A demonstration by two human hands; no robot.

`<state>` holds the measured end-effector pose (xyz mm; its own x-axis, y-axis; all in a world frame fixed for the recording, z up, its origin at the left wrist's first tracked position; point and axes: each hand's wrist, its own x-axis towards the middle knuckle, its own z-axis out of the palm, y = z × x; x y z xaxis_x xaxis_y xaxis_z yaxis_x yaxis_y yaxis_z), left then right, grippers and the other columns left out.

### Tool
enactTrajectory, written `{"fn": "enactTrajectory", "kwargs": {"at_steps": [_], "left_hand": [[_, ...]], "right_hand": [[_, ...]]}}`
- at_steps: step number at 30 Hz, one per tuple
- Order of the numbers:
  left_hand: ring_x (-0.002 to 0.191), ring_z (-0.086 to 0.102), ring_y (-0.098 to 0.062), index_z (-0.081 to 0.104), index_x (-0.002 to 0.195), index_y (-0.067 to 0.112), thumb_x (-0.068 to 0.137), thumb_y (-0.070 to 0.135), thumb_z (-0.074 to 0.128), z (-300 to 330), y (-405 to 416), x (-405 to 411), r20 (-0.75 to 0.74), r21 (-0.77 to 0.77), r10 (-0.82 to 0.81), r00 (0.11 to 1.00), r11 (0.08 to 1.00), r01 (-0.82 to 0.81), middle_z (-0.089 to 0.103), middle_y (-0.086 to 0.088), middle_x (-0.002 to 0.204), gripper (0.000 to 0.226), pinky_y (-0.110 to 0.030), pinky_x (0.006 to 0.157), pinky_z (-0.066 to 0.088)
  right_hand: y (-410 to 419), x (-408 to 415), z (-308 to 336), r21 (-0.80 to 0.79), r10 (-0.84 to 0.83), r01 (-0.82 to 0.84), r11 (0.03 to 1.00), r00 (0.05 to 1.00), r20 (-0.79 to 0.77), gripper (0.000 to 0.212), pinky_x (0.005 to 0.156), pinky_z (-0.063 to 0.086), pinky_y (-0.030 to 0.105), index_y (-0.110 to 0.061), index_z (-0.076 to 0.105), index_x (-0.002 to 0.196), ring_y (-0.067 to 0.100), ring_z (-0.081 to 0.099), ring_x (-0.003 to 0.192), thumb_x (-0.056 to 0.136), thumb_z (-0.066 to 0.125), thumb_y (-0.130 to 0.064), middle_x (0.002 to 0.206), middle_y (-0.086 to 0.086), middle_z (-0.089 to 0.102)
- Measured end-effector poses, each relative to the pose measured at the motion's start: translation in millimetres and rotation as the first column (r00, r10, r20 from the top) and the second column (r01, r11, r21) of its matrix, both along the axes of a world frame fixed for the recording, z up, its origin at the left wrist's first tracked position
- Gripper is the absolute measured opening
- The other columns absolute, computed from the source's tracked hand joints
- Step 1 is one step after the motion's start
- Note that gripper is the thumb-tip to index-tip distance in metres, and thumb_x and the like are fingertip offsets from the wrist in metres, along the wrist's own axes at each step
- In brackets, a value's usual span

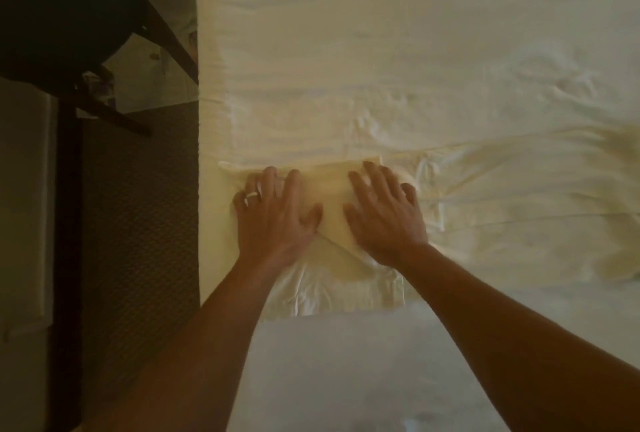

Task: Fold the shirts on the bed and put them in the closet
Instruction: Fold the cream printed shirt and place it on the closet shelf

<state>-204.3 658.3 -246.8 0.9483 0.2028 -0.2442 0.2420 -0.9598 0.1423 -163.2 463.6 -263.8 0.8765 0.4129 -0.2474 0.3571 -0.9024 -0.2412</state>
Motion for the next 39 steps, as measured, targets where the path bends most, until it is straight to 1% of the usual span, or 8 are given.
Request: {"fn": "enactTrajectory", "kwargs": {"at_steps": [2, 5, 10, 13, 16, 27, 34, 39], "left_hand": [[0.150, 0.014, -0.044, 0.019, 0.154, 0.034, 0.090, 0.076, 0.040, -11, -5, -5, -0.158, -0.021, 0.037, 0.987, 0.999, -0.041, 0.013, -0.017, 0.163, 0.080, -0.061, 0.119, 0.016], [0.152, 0.006, -0.046, 0.013, 0.157, 0.031, 0.087, 0.076, 0.044, -13, -13, -2, -0.169, -0.006, 0.062, 0.984, 0.998, -0.064, 0.006, -0.021, 0.165, 0.089, -0.062, 0.122, 0.010], [0.147, 0.027, -0.044, 0.037, 0.151, 0.019, 0.085, 0.062, 0.057, -1, -53, -12, -0.048, 0.089, 0.050, 0.998, 0.995, -0.046, 0.030, -0.024, 0.158, 0.081, -0.059, 0.115, 0.026], [0.126, 0.050, -0.042, 0.055, 0.135, 0.014, 0.077, 0.051, 0.064, 2, -107, -27, 0.004, 0.078, -0.085, 0.996, 0.993, 0.084, 0.051, -0.021, 0.138, 0.069, -0.052, 0.098, 0.044], [0.107, 0.058, -0.037, 0.058, 0.125, 0.016, 0.071, 0.042, 0.068, 6, -171, -33, -0.056, 0.002, -0.173, 0.983, 0.985, 0.174, 0.056, -0.014, 0.122, 0.061, -0.044, 0.085, 0.048], [0.105, 0.055, -0.030, 0.054, 0.117, 0.021, 0.083, 0.040, 0.066, 0, -400, 12, -0.141, -0.264, -0.339, 0.930, 0.919, 0.294, 0.051, -0.005, 0.115, 0.041, -0.043, 0.083, 0.049], [0.081, 0.059, -0.028, 0.058, 0.105, 0.021, 0.072, 0.043, 0.074, -10, -470, 35, -0.076, -0.222, -0.479, 0.875, 0.863, 0.453, 0.055, -0.006, 0.100, 0.043, -0.037, 0.063, 0.047], [0.077, 0.062, -0.028, 0.064, 0.110, 0.024, 0.071, 0.040, 0.074, -23, -497, 47, -0.012, -0.216, -0.525, 0.851, 0.832, 0.510, 0.062, -0.005, 0.102, 0.043, -0.034, 0.058, 0.048]], "right_hand": [[-11, 3, -8, -0.084, 0.110, -0.120, 0.989, 0.988, -0.113, 0.069, 0.120, 0.018, 0.052, -0.026, 0.007, 0.161, 0.027, 0.001, 0.156, 0.103, 0.019, -0.060, 0.170, 0.005, -0.003], [-23, 12, -10, -0.079, 0.180, -0.195, 0.978, 0.969, -0.168, 0.073, 0.123, 0.009, 0.049, -0.028, -0.003, 0.161, 0.024, -0.010, 0.155, 0.101, 0.016, -0.065, 0.169, 0.001, -0.014], [-54, 22, 13, 0.031, 0.129, -0.126, 0.992, 0.983, -0.132, 0.062, 0.119, 0.021, 0.048, -0.022, 0.026, 0.157, 0.027, 0.012, 0.153, 0.104, 0.031, -0.053, 0.169, 0.006, 0.009], [-100, 30, 22, 0.044, 0.040, -0.037, 0.998, 0.996, -0.074, 0.049, 0.112, 0.032, 0.049, -0.018, 0.045, 0.145, 0.031, 0.032, 0.143, 0.103, 0.043, -0.043, 0.160, 0.009, 0.032], [-151, 43, 29, 0.044, -0.054, 0.058, 0.997, 0.996, -0.070, 0.042, 0.106, 0.037, 0.047, -0.015, 0.054, 0.137, 0.031, 0.042, 0.134, 0.099, 0.052, -0.032, 0.150, 0.008, 0.045], [-345, 111, 31, -0.042, -0.205, 0.202, 0.979, 0.975, -0.086, 0.034, 0.099, 0.040, 0.043, -0.016, 0.061, 0.130, 0.029, 0.048, 0.124, 0.098, 0.050, -0.021, 0.136, 0.006, 0.056], [-384, 153, 15, 0.001, -0.243, 0.245, 0.970, 0.964, -0.111, 0.035, 0.087, 0.047, 0.042, -0.014, 0.060, 0.128, 0.033, 0.051, 0.116, 0.095, 0.050, -0.014, 0.127, 0.010, 0.056], [-390, 173, 1, -0.030, -0.163, 0.161, 0.987, 0.982, -0.097, 0.056, 0.099, 0.041, 0.045, -0.022, 0.043, 0.144, 0.032, 0.038, 0.127, 0.089, 0.057, -0.018, 0.142, 0.006, 0.039]]}}
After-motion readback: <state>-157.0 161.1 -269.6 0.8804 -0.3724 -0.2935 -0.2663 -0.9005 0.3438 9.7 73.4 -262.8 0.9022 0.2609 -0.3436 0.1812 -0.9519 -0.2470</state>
